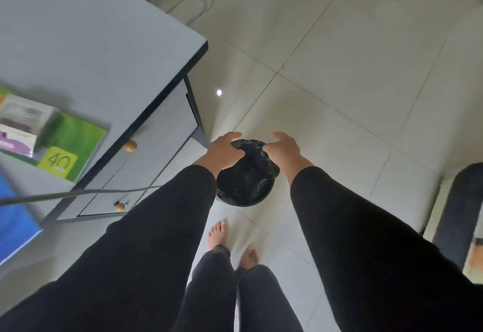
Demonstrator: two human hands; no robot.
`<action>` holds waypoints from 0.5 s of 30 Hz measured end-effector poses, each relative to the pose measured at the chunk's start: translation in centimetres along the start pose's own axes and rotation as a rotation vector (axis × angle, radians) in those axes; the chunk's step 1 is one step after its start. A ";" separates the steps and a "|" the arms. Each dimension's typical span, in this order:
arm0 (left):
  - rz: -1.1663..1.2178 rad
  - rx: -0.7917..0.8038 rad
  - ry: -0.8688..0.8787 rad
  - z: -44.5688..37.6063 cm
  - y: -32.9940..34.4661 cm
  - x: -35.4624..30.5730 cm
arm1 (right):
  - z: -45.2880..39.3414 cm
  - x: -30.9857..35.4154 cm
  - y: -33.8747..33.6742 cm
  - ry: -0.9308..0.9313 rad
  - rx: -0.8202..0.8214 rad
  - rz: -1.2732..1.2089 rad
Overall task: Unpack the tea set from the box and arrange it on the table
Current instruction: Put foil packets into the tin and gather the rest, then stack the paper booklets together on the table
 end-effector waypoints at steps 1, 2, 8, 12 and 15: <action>0.027 -0.018 0.011 1.5 -1.5 -1.0 | 1.5 1.5 -1.2 -0.022 -0.007 -0.006; 0.049 -0.041 0.024 3.0 -3.1 -1.9 | 2.9 3.0 -2.5 -0.051 -0.015 -0.013; 0.157 -0.233 0.097 10.9 -12.1 -5.9 | 11.0 12.2 -6.6 -0.235 -0.050 0.017; 0.224 -0.362 0.062 16.0 -17.8 -3.8 | 16.1 18.4 -4.8 -0.362 -0.014 0.069; 0.257 -0.480 -0.008 18.8 -21.4 0.4 | 19.3 22.2 -1.3 -0.443 0.033 0.101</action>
Point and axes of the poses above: each hand's wrist, its own z-axis away from the middle knuckle, its own y-axis out of the palm, x = y × z, the point moved 5 cm from there along -z, towards the middle knuckle, and after that the axes turned 8 degrees about -z, right-handed, at the moved point
